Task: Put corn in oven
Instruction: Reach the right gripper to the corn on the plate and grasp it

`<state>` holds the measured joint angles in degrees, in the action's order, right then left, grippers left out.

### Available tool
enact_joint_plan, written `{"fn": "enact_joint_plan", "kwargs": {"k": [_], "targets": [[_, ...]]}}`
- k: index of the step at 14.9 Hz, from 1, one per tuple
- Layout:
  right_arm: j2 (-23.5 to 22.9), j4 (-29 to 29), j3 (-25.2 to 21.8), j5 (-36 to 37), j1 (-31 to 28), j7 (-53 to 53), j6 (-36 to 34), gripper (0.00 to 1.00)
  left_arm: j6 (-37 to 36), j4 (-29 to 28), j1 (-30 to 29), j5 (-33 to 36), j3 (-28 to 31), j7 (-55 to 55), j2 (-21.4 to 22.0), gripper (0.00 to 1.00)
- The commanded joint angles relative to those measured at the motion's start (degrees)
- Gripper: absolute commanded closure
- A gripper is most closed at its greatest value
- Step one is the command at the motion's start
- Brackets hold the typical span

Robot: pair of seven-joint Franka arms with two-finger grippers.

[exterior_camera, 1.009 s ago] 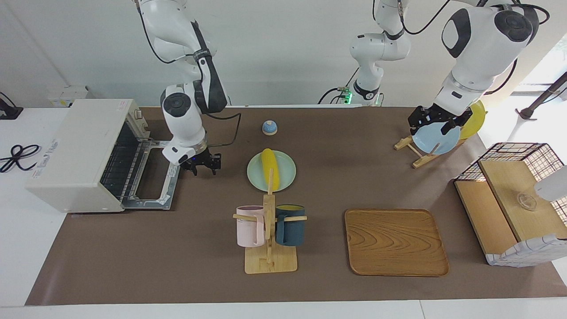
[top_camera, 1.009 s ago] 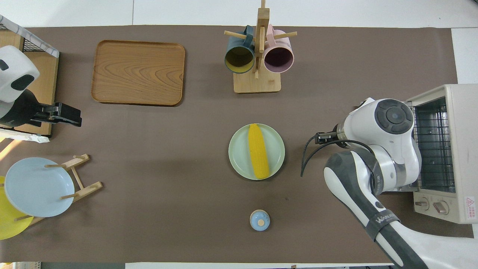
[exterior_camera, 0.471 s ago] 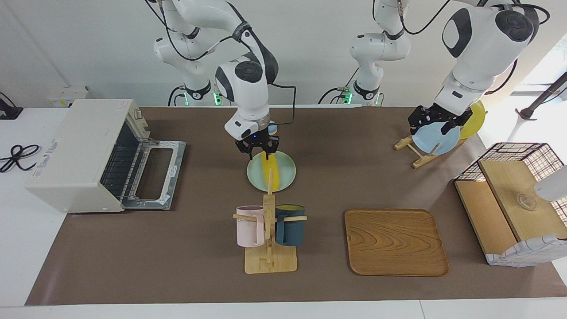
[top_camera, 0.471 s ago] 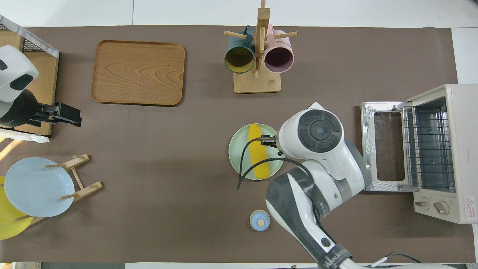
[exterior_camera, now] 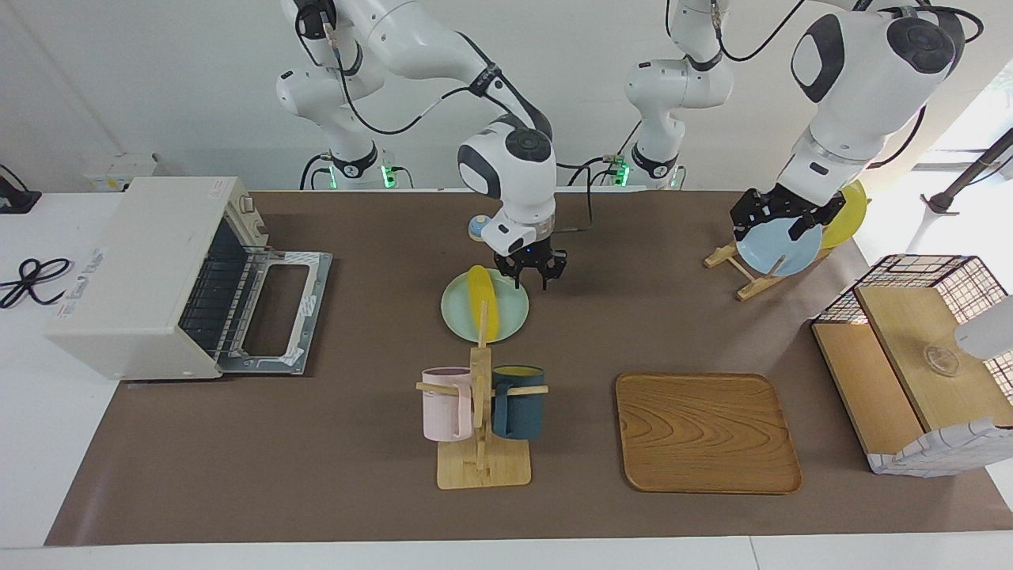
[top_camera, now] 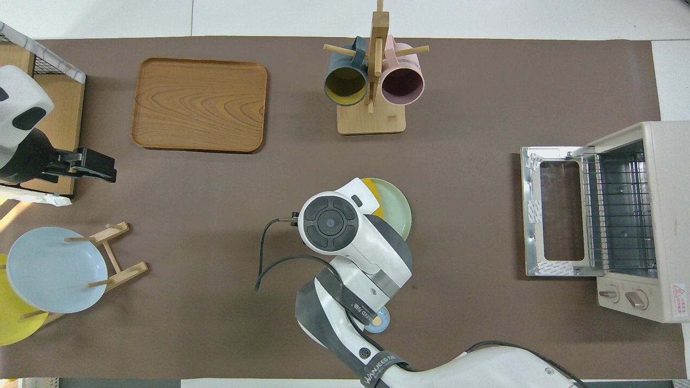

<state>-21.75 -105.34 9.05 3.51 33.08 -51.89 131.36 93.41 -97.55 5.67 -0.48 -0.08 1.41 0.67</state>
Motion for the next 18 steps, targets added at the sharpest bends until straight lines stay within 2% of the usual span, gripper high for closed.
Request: {"fn": "enact_joint_plan", "kwargs": {"k": [1,4,7,9,11,12,14,16,18], "targets": [[-1.01,-0.03,-0.26,0.8,-0.39,-0.58,2.83,0.43,-0.6,0.08,0.13,-0.66,0.43,-0.45,0.56,0.0],[-1.72,-1.62,-0.26,3.6,-0.48,-0.23,4.08,0.44,-0.6,0.08,0.13,-0.66,0.43,-0.45,0.56,0.0],[-1.54,-2.58,-0.26,3.61,-0.39,-0.31,4.6,0.65,-0.6,0.08,0.13,-0.66,0.43,-0.45,0.56,0.0],[-1.19,-4.25,-0.26,3.7,-0.39,-0.4,6.44,0.72,-0.6,0.08,0.13,-0.66,0.43,-0.45,0.56,0.0],[-1.01,-4.87,-0.26,3.79,-0.3,-0.4,6.71,0.96,-0.6,0.08,0.13,-0.66,0.43,-0.45,0.56,0.0],[-1.01,-4.87,-0.26,3.88,-0.3,-0.4,6.62,1.0,-0.6,0.08,0.13,-0.66,0.43,-0.45,0.56,0.0],[-1.01,-4.17,-0.26,6.32,-0.21,0.04,5.14,1.0,-0.6,0.08,0.13,-0.66,0.43,-0.45,0.56,0.0],[-1.28,-0.15,-0.17,13.69,-0.47,1.0,-2.3,1.0,-0.6,0.08,0.13,-0.66,0.43,-0.45,0.56,0.0],[-1.02,4.51,-0.17,14.34,-1.17,3.89,-9.77,1.0,-0.6,0.08,0.13,-0.66,0.43,-0.45,0.56,0.0]]}}
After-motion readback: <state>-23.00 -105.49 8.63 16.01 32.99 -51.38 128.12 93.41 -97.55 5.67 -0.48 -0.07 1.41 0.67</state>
